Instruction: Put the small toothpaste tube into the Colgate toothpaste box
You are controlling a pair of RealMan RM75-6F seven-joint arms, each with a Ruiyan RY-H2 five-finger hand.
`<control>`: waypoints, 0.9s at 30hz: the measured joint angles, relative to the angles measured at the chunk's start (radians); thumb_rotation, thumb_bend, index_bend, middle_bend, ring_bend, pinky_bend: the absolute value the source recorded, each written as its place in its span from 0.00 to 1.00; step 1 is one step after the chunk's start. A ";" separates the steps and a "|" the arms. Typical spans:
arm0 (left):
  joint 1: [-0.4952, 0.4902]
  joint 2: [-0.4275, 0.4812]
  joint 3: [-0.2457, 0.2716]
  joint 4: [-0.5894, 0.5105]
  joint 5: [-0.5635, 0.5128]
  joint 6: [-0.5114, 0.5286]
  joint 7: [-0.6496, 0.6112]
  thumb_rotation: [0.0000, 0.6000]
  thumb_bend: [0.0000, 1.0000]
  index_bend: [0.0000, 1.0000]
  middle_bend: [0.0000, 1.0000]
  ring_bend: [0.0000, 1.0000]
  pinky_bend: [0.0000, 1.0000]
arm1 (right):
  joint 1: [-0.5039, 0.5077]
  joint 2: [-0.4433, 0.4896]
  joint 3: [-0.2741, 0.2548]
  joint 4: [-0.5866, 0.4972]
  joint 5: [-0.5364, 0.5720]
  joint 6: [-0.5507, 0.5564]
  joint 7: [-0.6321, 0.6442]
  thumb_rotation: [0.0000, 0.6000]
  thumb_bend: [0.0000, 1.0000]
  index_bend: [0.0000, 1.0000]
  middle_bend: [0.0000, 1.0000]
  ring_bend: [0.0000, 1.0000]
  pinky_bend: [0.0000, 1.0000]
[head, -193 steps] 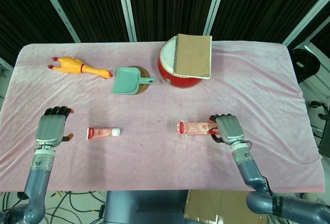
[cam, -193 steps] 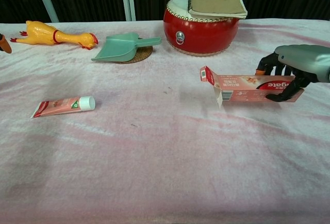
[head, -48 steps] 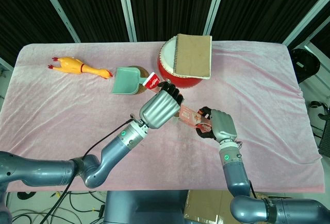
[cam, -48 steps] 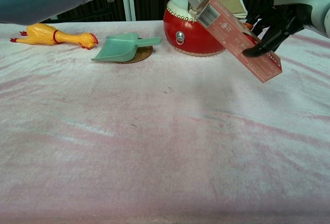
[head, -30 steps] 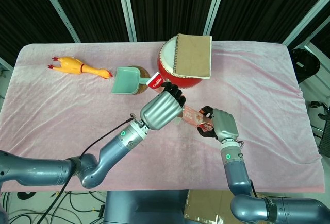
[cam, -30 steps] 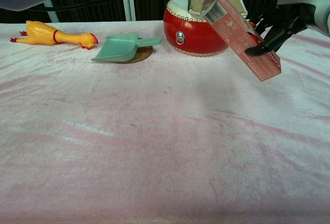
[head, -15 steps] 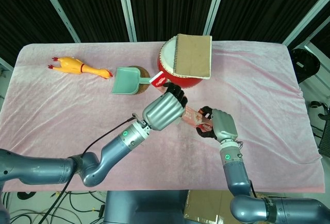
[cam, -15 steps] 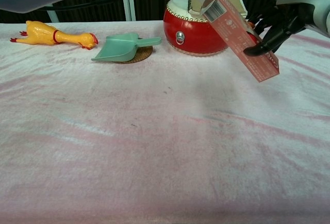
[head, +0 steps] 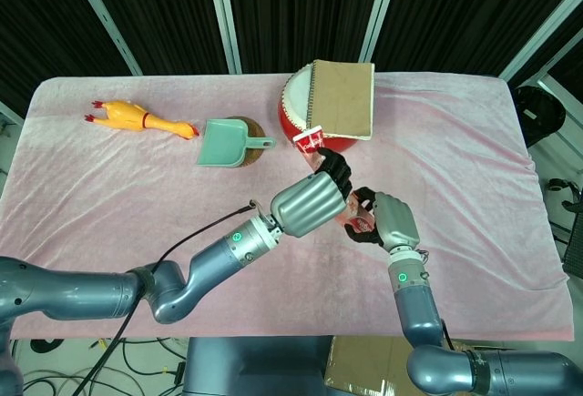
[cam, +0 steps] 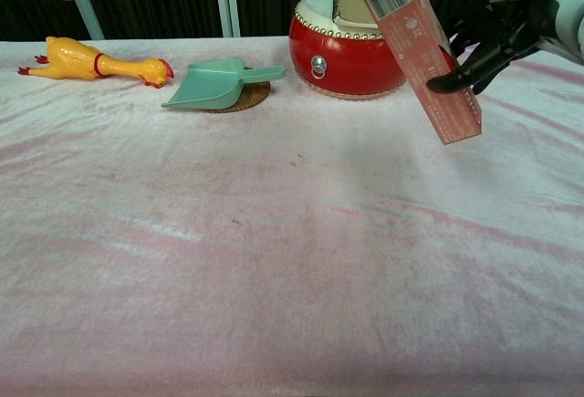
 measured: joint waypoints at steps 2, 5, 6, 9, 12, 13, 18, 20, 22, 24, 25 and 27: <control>-0.004 -0.005 -0.002 0.004 0.011 0.002 -0.007 1.00 0.10 0.29 0.21 0.16 0.27 | -0.001 -0.001 0.001 -0.003 -0.004 0.001 0.008 1.00 0.35 0.46 0.44 0.39 0.37; -0.011 -0.014 -0.008 0.013 0.037 0.010 -0.020 1.00 0.03 0.21 0.16 0.14 0.24 | -0.003 -0.004 0.006 -0.004 -0.008 0.003 0.021 1.00 0.35 0.46 0.44 0.39 0.38; -0.013 -0.017 -0.011 0.016 0.046 0.013 -0.025 1.00 0.02 0.20 0.15 0.13 0.24 | -0.004 -0.005 0.008 -0.003 -0.009 0.004 0.027 1.00 0.35 0.46 0.44 0.39 0.38; -0.021 -0.028 -0.021 0.025 0.071 0.022 -0.053 1.00 0.02 0.19 0.14 0.13 0.23 | -0.010 -0.009 0.015 -0.001 -0.015 0.006 0.051 1.00 0.35 0.46 0.44 0.39 0.38; -0.027 -0.038 -0.031 0.034 0.099 0.032 -0.081 1.00 0.02 0.19 0.14 0.13 0.23 | -0.019 -0.013 0.024 0.001 -0.019 0.007 0.083 1.00 0.35 0.46 0.44 0.39 0.38; -0.028 -0.041 -0.034 0.035 0.109 0.036 -0.093 1.00 0.02 0.19 0.14 0.13 0.23 | -0.024 -0.014 0.028 0.002 -0.020 0.007 0.099 1.00 0.35 0.46 0.44 0.39 0.38; -0.029 -0.049 -0.056 0.038 0.143 0.065 -0.152 1.00 0.01 0.19 0.14 0.13 0.23 | -0.044 -0.015 0.041 0.011 -0.029 -0.001 0.148 1.00 0.35 0.46 0.44 0.39 0.38; -0.024 -0.044 -0.066 0.022 0.150 0.081 -0.170 1.00 0.01 0.19 0.14 0.13 0.23 | -0.051 -0.012 0.043 0.019 -0.031 -0.004 0.162 1.00 0.36 0.46 0.44 0.39 0.38; -0.015 -0.033 -0.073 0.000 0.155 0.095 -0.184 1.00 0.01 0.18 0.13 0.13 0.22 | -0.060 -0.006 0.044 0.031 -0.034 -0.008 0.174 1.00 0.36 0.46 0.44 0.39 0.38; 0.000 -0.012 -0.080 -0.030 0.158 0.110 -0.193 1.00 0.01 0.17 0.13 0.12 0.21 | -0.067 0.002 0.042 0.041 -0.035 -0.013 0.179 1.00 0.35 0.46 0.44 0.39 0.38; 0.008 0.000 -0.082 -0.045 0.158 0.117 -0.197 1.00 0.01 0.17 0.12 0.12 0.21 | -0.071 0.007 0.039 0.047 -0.036 -0.016 0.182 1.00 0.35 0.46 0.44 0.39 0.38; 0.029 0.029 -0.086 -0.080 0.157 0.132 -0.205 1.00 0.01 0.16 0.12 0.12 0.21 | -0.077 0.013 0.034 0.054 -0.037 -0.023 0.185 1.00 0.35 0.46 0.44 0.39 0.38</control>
